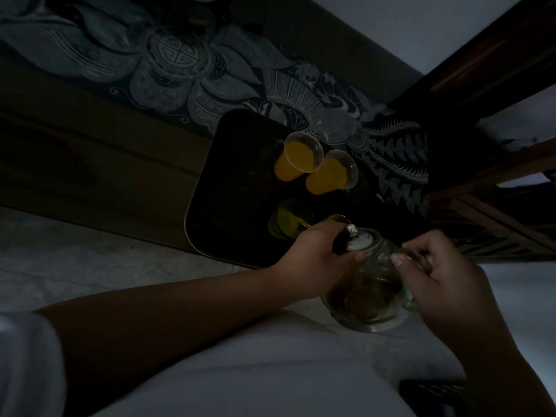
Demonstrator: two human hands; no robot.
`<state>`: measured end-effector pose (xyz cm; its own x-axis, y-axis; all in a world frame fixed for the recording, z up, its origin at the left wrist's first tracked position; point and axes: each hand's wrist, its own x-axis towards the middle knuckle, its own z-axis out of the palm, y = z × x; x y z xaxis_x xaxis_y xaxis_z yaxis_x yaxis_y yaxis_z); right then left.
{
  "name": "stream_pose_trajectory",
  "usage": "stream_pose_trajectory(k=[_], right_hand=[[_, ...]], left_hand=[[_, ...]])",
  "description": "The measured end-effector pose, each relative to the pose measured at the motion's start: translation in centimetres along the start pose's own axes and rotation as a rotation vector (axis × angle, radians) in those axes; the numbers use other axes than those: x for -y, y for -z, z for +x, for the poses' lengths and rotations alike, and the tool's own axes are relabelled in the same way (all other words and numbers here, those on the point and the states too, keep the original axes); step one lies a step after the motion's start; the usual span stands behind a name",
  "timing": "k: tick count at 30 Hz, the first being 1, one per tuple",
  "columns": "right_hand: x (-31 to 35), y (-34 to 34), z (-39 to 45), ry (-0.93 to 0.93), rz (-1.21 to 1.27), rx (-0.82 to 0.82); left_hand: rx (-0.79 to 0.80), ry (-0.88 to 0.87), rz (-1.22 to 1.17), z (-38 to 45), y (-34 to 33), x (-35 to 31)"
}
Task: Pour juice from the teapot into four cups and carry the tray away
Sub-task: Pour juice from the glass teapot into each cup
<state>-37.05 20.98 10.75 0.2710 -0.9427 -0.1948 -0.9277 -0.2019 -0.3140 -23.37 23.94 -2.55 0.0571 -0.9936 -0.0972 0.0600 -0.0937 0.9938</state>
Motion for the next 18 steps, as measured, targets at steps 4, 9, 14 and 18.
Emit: stream_pose_trajectory(k=[4, 9, 14, 18], right_hand=[[0.23, 0.35, -0.05, 0.015, -0.003, 0.0], [0.26, 0.55, 0.02, 0.036, -0.019, 0.012], [0.26, 0.62, 0.33, 0.027, -0.022, 0.025], [0.31, 0.72, 0.5, 0.035, -0.039, 0.026]], left_hand=[[-0.008, -0.017, 0.01, -0.01, -0.09, -0.22], [-0.01, -0.019, 0.001, -0.1, -0.12, -0.31], [0.001, -0.014, -0.052, -0.14, -0.01, -0.47], [0.0, -0.004, -0.047, -0.02, -0.19, -0.2]])
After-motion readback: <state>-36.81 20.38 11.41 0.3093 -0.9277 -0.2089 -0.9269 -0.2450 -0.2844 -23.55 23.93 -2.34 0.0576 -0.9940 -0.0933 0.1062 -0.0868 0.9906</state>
